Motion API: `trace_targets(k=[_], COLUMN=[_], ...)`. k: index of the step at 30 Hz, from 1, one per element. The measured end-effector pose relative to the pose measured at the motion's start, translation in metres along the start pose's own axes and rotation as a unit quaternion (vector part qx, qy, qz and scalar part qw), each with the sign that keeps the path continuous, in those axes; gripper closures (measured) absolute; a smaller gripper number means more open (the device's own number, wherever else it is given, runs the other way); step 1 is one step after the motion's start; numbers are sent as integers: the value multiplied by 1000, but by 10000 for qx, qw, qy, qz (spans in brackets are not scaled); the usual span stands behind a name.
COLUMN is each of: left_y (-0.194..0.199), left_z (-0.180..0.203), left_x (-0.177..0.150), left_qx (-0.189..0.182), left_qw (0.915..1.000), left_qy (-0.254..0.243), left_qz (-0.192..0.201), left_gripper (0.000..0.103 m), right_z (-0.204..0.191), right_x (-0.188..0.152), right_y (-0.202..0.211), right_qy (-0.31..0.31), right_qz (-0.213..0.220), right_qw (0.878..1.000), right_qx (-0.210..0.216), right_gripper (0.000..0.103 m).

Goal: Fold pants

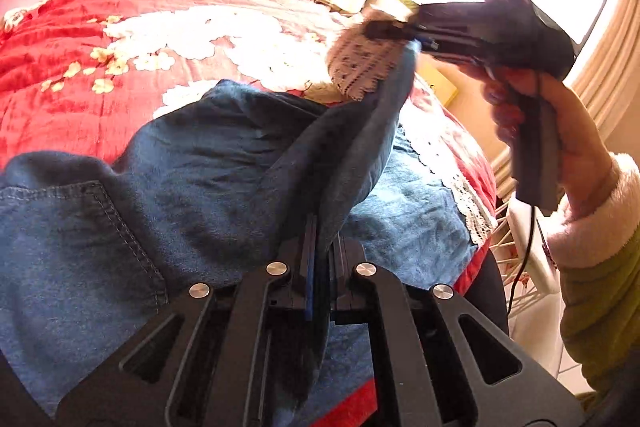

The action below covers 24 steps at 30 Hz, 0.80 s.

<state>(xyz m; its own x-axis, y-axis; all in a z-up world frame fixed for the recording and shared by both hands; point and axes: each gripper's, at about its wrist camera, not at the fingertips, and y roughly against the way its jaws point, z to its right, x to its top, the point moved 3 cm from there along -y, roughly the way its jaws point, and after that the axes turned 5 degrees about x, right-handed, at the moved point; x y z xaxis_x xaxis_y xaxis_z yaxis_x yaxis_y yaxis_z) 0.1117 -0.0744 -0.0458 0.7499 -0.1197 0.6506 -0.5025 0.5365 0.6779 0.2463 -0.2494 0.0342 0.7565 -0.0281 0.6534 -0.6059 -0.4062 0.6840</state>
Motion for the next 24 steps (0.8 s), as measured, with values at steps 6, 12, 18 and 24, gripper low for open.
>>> trace_targets(k=[6,12,18,24], left_y=[8,10,0,-5], left_z=[19,38,54,50], left_x=[-7,-22,-33,-38], left_qx=[24,-94,-94,-59], left_qw=[9979,9935,9864,9861], left_qy=[-640,-1117,-1622,-1628], left_qz=[-9,-182,-253,-339], left_gripper=[103,103,103,100], right_z=[37,73,92,97], right_x=[-55,-125,-176,-200], right_y=[75,107,113,107], right_qy=[-636,-1370,-1755,-1952], right_qz=[543,521,342,152], right_qw=[9965,9891,9839,9805], right_qx=[-18,123,64,179], right_gripper=[95,95,95,95])
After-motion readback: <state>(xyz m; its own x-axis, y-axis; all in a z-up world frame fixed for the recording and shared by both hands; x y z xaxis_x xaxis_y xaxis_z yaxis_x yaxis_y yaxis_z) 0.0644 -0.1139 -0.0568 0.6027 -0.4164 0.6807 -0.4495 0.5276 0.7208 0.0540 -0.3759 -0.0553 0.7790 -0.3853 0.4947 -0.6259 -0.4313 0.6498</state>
